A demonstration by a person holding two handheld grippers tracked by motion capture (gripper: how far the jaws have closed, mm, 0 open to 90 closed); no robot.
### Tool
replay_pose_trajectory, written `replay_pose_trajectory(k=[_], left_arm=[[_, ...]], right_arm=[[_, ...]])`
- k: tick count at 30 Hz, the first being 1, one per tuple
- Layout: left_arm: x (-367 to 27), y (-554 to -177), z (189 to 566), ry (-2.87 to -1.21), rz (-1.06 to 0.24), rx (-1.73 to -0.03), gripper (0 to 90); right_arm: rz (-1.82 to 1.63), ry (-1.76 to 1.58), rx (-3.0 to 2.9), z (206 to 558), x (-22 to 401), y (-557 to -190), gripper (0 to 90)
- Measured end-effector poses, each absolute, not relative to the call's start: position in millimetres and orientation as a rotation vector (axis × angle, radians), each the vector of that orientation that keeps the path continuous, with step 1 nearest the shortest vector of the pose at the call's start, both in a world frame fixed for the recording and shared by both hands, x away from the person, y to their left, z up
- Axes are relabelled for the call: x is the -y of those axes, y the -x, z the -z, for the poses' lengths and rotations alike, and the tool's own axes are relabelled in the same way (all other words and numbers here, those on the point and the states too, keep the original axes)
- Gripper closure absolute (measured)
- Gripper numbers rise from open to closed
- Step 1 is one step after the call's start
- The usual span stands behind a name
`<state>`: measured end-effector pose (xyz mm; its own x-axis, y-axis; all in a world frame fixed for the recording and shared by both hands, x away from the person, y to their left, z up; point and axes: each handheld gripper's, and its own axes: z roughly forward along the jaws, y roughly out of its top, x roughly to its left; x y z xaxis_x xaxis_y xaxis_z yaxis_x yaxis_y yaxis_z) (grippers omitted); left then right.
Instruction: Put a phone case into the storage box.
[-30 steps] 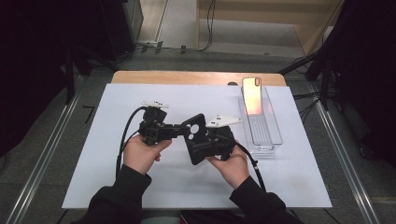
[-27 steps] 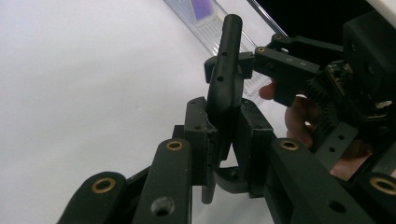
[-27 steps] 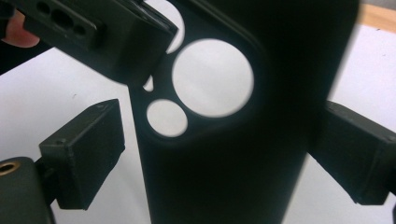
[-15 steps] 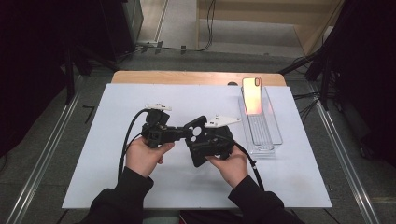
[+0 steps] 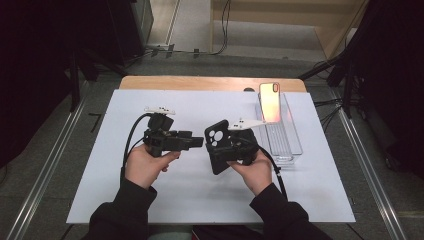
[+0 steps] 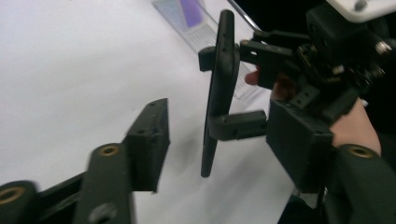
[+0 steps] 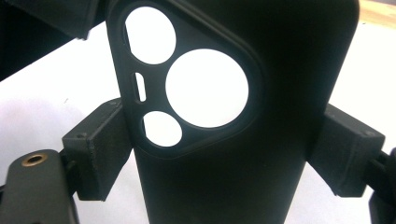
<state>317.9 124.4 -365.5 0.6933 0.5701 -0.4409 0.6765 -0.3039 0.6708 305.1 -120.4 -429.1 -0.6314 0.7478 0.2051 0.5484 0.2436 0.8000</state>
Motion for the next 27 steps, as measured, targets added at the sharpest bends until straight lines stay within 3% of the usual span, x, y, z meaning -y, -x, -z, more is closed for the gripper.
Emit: replay_pose_trajectory(k=[12, 27], left_arm=[[-132.8, -311.1, 379.0, -2.099, 0.097, -0.802, 30.3], [-157.0, -299.1, 422.4, -2.174, 0.055, -0.762, 28.2]], right_arm=[[-1.433, -1.16, -2.37, 416.1, 141.7, -314.3, 13.0], [-1.449, -1.102, -2.443, 406.0, 154.6, -316.2, 13.0]])
